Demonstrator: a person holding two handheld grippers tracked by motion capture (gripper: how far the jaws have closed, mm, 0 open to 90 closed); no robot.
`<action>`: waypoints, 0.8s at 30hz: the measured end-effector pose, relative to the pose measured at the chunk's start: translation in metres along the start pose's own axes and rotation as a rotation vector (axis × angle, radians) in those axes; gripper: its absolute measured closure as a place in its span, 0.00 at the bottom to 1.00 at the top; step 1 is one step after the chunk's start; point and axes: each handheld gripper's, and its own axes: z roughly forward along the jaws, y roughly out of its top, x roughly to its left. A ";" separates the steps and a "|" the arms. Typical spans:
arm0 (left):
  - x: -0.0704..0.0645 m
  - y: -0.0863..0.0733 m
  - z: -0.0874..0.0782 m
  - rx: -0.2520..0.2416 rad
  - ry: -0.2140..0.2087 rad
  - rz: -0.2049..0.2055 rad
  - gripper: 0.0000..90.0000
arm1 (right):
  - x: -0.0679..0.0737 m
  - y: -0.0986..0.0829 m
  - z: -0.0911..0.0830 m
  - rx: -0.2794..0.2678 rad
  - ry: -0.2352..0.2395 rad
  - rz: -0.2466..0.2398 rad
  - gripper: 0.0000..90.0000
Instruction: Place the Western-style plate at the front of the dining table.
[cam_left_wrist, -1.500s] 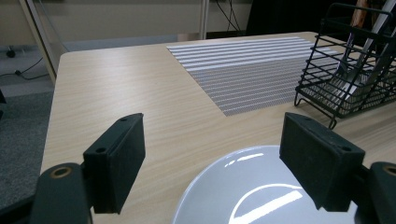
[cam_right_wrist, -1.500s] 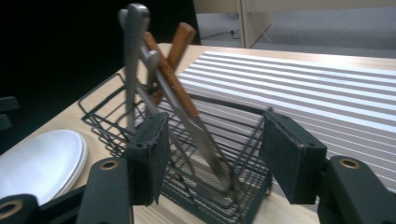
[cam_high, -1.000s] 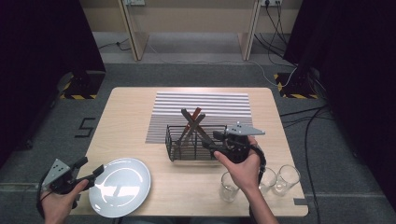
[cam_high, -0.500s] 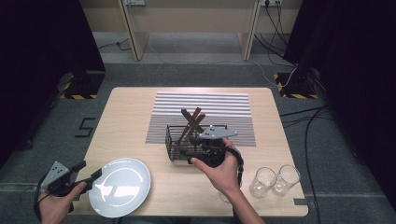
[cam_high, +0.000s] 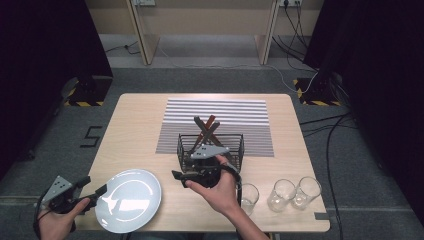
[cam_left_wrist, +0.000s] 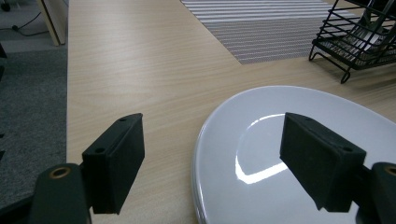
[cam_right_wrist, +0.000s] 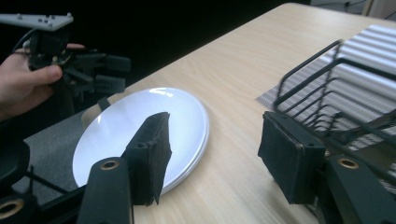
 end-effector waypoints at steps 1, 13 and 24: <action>0.000 0.000 0.000 0.004 -0.001 -0.002 0.24 | 0.001 -0.001 0.003 0.008 0.004 0.002 0.47; 0.000 -0.004 0.002 0.073 -0.004 -0.010 0.26 | 0.014 -0.021 0.038 0.112 0.067 -0.006 0.47; 0.000 -0.006 -0.003 0.141 -0.033 -0.031 0.35 | 0.024 -0.038 0.065 0.212 0.153 0.016 0.47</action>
